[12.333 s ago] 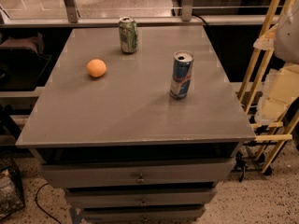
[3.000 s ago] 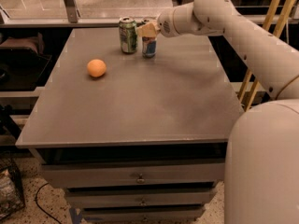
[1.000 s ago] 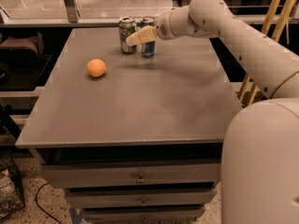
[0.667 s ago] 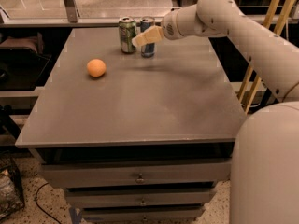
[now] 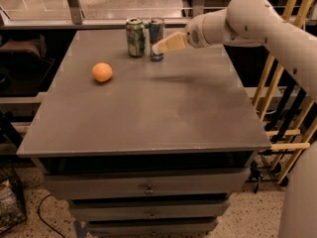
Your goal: Move redbull can near green can
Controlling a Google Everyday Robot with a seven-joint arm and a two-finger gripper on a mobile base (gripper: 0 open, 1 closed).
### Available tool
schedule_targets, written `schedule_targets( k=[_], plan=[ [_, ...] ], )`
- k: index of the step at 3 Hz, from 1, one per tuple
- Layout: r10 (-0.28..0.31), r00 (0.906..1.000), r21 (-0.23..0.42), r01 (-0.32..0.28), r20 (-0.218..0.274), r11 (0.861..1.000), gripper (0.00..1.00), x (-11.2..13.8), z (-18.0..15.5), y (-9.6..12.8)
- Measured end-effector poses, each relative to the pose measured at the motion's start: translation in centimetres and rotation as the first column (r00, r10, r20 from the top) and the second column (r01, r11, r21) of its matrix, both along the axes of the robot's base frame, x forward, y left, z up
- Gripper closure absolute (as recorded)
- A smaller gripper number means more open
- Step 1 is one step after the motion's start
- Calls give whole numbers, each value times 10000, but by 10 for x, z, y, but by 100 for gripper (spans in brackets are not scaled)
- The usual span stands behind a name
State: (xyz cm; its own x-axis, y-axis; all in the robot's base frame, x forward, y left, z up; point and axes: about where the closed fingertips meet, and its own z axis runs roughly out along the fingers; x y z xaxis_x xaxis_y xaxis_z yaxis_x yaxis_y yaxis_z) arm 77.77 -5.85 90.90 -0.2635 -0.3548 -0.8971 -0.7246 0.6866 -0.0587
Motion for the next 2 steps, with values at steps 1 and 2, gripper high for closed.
schedule_targets(
  k=[1,2],
  plan=[
    [-324,9995,59,323,60,9995,0,-17,1,-17],
    [-373,9993,52,372,32,9993,0,-20,-1,-20]
  ],
)
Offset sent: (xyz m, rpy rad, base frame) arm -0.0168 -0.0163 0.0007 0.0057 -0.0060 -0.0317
